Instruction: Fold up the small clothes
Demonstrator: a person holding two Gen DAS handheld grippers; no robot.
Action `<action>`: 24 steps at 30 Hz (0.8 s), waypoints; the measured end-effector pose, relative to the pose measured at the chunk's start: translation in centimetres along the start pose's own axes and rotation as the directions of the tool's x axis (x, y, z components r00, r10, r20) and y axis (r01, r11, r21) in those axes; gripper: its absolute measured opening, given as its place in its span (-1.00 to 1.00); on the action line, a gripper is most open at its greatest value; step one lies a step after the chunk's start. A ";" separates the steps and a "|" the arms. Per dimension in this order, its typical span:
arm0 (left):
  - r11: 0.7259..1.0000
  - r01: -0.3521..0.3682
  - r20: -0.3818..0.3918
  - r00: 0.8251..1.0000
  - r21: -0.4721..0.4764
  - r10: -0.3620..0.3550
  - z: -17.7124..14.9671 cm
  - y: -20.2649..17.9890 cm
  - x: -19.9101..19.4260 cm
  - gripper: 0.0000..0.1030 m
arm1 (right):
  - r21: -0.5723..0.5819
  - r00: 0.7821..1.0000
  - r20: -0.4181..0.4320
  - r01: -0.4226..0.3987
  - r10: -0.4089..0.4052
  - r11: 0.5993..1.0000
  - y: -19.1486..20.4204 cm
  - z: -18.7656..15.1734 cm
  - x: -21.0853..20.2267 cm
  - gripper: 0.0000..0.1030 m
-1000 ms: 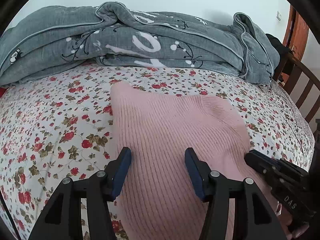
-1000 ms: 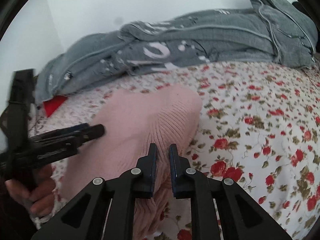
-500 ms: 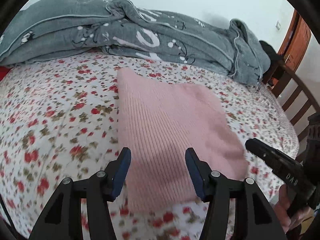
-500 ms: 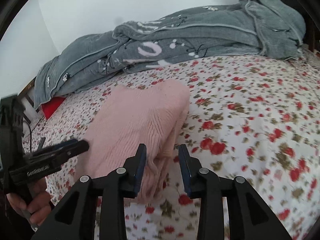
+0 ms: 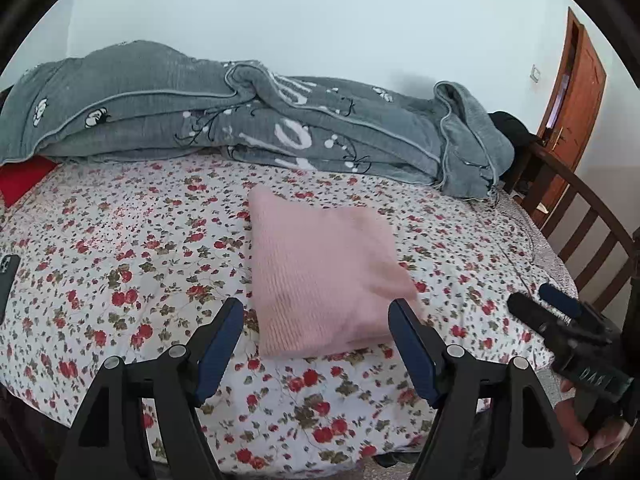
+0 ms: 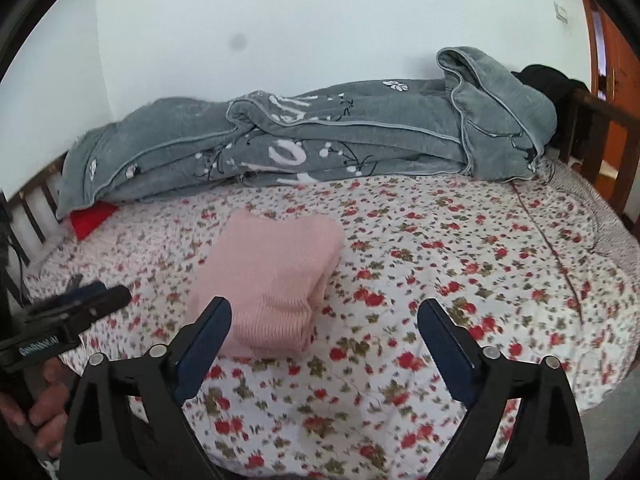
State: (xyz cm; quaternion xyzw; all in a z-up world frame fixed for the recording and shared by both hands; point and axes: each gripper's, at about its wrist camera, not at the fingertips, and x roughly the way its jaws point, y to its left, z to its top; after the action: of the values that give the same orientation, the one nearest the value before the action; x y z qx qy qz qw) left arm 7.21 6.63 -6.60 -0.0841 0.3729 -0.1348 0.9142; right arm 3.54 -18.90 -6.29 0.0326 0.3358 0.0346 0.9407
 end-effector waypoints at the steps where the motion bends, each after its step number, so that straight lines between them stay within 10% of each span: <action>1: 1.000 0.000 0.003 1.000 -0.002 0.000 -0.1 -0.1 -0.3 0.42 | -0.005 1.000 -0.008 -0.001 0.001 1.000 0.1 -0.2 -0.3 0.81; 24: 0.996 -0.080 0.007 0.997 0.037 0.080 -1.6 -2.9 -2.2 0.59 | 0.000 0.997 0.019 0.076 -0.076 0.997 -0.4 -2.6 -3.7 0.97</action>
State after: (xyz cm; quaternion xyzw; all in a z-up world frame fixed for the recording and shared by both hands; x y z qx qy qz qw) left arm 4.08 4.50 -5.56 -0.0524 0.3707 -0.1050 0.9213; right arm -0.89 -19.56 -6.01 0.0199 0.3277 -0.0012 0.9446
